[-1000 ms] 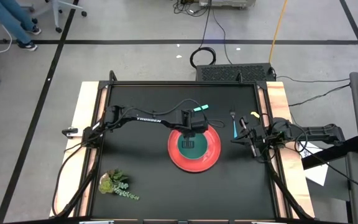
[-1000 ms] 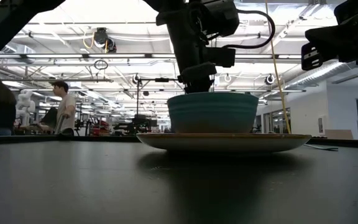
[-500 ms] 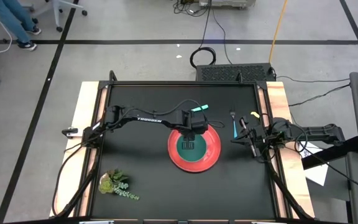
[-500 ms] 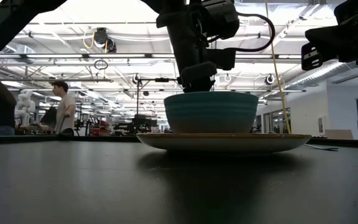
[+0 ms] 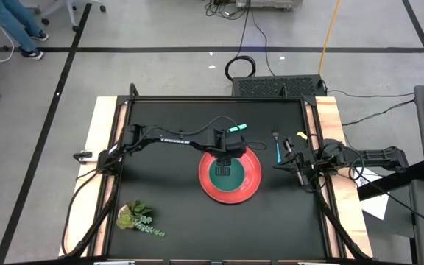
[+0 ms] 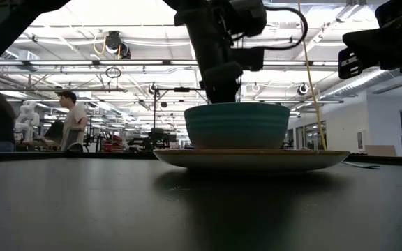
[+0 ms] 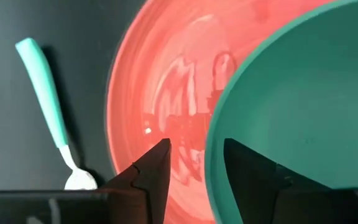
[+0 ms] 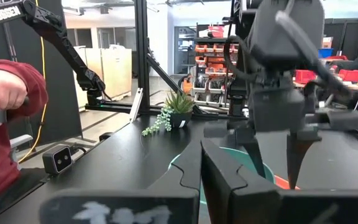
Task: Set table place
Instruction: Put the blue fork on the orange plate to the right of the green bowl
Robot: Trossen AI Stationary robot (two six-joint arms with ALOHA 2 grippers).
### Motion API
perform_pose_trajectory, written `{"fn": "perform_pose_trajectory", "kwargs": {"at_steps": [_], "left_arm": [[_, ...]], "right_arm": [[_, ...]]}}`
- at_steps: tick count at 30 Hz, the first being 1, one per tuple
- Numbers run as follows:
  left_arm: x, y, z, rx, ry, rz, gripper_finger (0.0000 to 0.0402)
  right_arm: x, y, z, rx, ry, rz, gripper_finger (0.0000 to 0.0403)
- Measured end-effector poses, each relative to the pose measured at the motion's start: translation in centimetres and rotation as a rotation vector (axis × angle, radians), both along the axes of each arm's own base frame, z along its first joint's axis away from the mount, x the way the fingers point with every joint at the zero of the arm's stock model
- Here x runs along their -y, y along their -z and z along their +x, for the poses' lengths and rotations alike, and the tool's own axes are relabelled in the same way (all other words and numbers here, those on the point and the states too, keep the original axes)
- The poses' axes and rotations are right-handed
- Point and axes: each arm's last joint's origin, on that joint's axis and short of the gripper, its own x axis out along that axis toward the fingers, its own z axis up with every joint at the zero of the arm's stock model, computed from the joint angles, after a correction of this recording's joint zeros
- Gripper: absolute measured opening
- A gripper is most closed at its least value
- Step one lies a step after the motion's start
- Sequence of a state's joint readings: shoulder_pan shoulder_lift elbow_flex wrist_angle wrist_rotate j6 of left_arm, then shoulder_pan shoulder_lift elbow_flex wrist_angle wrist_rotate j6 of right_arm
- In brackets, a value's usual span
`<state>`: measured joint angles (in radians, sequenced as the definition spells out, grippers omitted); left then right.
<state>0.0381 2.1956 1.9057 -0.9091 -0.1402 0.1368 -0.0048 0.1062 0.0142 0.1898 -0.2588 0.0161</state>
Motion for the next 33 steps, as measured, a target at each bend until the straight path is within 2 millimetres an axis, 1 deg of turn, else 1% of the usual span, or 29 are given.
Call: {"fn": "perform_pose_trajectory", "kwargs": {"at_steps": [4,10,12,14,16,18,21,22,27,33], "left_arm": [[0.0,-1.3,-0.4,0.028,0.001,0.001,0.0154],[0.1,-4.1,-1.3,0.086,0.016,0.011,0.0154],[0.0,-4.6,-1.4,0.1,0.019,0.014,0.0154],[0.0,-5.1,-1.7,0.106,0.024,0.016,0.0147],[0.1,-5.6,-1.9,0.109,0.057,0.014,0.0129],[0.2,-5.7,-2.2,0.086,0.106,0.008,0.0094],[0.0,-5.5,-2.4,0.055,0.144,-0.013,0.0022],[-0.2,-5.4,-2.6,0.039,0.148,-0.026,0.0013],[-1.2,-5.4,-2.7,0.033,0.13,-0.03,0.0003],[-1.9,-5.4,-2.7,0.042,0.118,-0.048,0.0003]], "right_arm": [[0.0,0.0,0.0,-0.001,0.0,0.004,0.0],[0.0,0.0,0.0,-0.001,0.0,0.006,0.0],[0.0,0.0,0.0,-0.002,0.0,0.006,0.0],[0.0,0.0,0.0,-0.001,0.0,0.006,0.0],[0.0,0.0,0.0,-0.002,0.0,0.006,0.0],[0.0,0.0,0.0,-0.002,0.0,0.006,0.0],[0.0,0.0,0.0,-0.004,0.0,0.006,0.0],[0.0,0.0,0.0,-0.003,0.0,0.006,0.0],[0.0,0.1,0.0,-0.008,0.0,0.006,0.0],[0.0,0.1,0.0,-0.008,0.0,0.006,0.0]]}}
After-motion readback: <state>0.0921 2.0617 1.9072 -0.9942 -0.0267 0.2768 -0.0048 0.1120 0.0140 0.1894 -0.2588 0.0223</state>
